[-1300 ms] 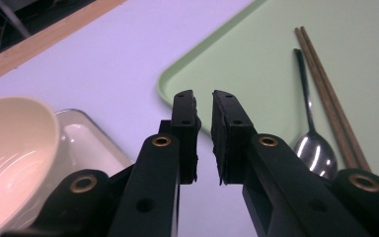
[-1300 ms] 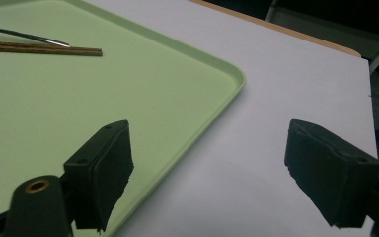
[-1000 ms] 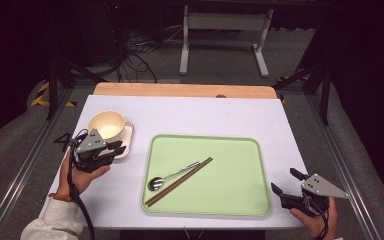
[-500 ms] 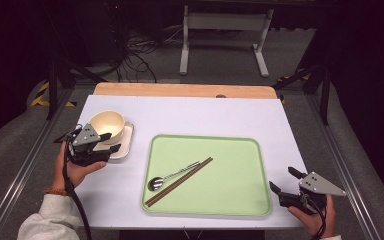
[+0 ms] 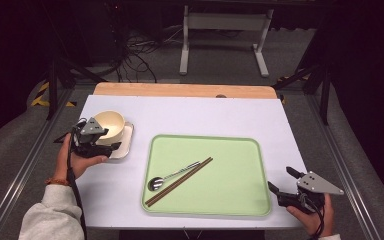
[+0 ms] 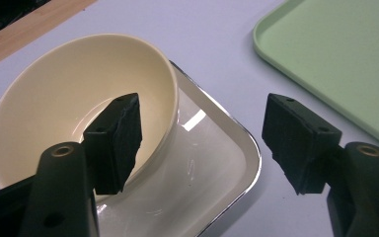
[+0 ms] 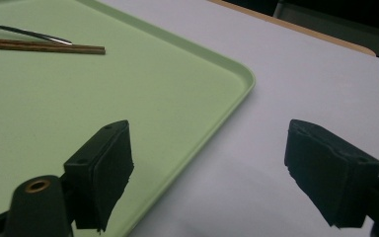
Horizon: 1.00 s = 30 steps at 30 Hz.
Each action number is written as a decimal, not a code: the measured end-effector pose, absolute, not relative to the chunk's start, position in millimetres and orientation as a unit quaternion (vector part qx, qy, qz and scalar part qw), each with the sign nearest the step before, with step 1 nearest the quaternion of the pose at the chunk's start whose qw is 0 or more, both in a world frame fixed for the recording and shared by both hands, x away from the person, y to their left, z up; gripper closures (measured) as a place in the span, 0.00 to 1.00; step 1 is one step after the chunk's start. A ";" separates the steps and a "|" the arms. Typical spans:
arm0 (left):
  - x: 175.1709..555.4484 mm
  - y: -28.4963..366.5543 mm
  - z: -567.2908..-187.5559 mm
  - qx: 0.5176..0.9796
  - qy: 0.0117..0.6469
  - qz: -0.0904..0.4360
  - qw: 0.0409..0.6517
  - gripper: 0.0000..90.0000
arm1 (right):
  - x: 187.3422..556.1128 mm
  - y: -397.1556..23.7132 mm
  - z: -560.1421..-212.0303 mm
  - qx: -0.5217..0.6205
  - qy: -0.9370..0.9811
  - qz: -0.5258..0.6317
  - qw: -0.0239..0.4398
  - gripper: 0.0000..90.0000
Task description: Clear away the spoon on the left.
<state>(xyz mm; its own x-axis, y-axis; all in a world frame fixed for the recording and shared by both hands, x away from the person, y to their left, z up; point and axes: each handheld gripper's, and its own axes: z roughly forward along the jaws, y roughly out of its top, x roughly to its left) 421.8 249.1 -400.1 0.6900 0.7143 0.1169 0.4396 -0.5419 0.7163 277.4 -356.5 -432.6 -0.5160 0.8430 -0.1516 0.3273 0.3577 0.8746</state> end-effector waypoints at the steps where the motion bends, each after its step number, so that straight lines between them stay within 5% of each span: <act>1: 423.8 248.7 -401.4 0.856 0.338 0.199 0.338 0.37 | 277.7 -356.5 -432.8 0.384 0.764 0.418 0.308 0.21; 30: 439.0 252.8 -416.0 0.848 0.356 0.177 0.351 0.51 | 280.3 -354.1 -434.2 0.380 0.769 0.417 0.301 0.21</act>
<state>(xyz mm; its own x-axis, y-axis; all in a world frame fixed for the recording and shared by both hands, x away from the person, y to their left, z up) 439.0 252.8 -416.0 0.6848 0.7270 0.0501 0.4792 -0.5011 0.7206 280.3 -354.1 -434.2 -0.5288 0.8360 -0.1465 0.3337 0.3635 0.8698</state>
